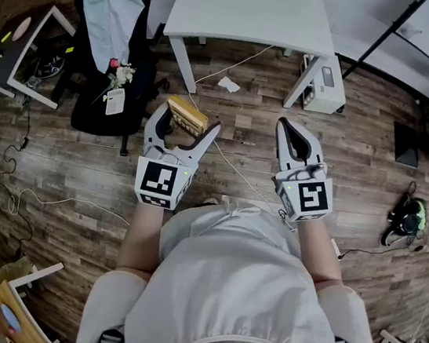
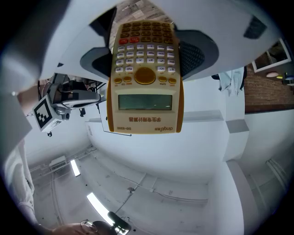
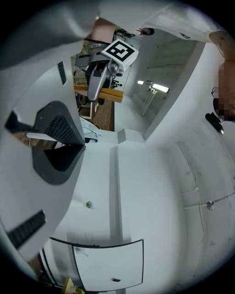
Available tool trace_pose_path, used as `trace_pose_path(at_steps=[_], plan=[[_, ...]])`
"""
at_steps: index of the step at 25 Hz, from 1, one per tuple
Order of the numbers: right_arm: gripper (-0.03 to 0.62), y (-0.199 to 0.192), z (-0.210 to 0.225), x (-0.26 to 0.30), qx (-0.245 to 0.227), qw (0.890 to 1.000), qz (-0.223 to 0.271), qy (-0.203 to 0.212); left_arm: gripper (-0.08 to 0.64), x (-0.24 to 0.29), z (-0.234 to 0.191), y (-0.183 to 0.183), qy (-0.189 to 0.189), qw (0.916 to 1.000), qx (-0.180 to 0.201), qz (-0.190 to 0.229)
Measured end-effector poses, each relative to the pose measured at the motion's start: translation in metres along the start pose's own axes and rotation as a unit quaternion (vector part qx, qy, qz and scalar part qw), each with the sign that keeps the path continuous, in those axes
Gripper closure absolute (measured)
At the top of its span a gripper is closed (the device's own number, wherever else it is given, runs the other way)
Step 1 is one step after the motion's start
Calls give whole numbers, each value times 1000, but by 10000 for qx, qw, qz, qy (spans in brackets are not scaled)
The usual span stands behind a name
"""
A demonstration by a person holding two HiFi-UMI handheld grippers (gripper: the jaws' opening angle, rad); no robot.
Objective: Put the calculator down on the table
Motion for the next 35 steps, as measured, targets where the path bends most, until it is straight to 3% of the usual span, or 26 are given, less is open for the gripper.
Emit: trace_pose_path(at_steps=[11, 21, 29, 35], plan=[[591, -8, 11, -9, 27, 10000, -9, -76, 153, 3, 10, -4, 84, 9999, -81, 9], [588, -42, 31, -1, 517, 9982, -301, -61, 153, 30, 14, -17, 100, 9991, -301, -297], [588, -66, 44, 48, 522, 9974, -503, -10, 153, 75, -17, -28, -39, 9987, -300, -413], [588, -71, 58, 119, 480, 9973, -548, 34, 153, 135, -73, -22, -242, 9986, -341, -331]])
Point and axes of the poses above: the fingertips, and each gripper's own axes: x forward along the fingers, z to its right, y out of its top, the point moved 7 cm from there along -x, backward along the fingers, and after that the axes turned 14 degrees about -x, right-handed, at the moved point
